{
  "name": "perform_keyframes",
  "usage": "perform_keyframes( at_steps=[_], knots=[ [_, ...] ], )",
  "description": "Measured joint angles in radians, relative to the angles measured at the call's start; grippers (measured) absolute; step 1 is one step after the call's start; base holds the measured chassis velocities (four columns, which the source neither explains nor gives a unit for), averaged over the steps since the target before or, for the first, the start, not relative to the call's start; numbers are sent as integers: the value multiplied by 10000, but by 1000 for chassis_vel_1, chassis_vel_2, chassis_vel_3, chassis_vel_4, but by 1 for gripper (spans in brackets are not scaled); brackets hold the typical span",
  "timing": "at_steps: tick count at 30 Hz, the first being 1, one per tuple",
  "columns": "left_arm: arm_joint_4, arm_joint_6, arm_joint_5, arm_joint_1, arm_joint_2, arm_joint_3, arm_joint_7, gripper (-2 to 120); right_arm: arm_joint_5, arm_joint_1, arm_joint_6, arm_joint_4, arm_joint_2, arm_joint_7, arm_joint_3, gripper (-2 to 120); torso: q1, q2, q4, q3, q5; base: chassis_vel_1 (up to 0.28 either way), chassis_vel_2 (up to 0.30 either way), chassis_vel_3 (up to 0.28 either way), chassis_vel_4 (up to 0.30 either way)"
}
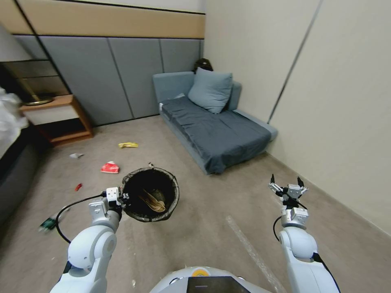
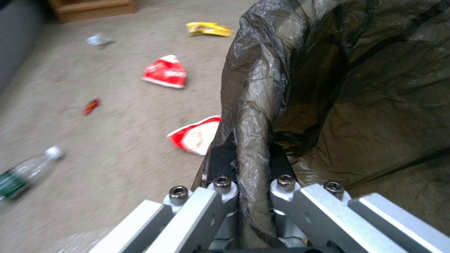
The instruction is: Pick up the trash bin, then pick up the garbage from the floor and place it into the trash bin.
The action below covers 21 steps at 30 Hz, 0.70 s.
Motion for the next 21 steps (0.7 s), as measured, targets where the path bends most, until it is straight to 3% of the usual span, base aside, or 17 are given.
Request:
perform_keyframes(
  at_steps=[21],
  knots=[
    [30, 0, 7, -17, -139, -31, -17, 0, -45, 39, -30, -93, -45, 11, -200, 100, 0, 0, -1, 0, 1, 93, 100, 96, 97]
  ],
)
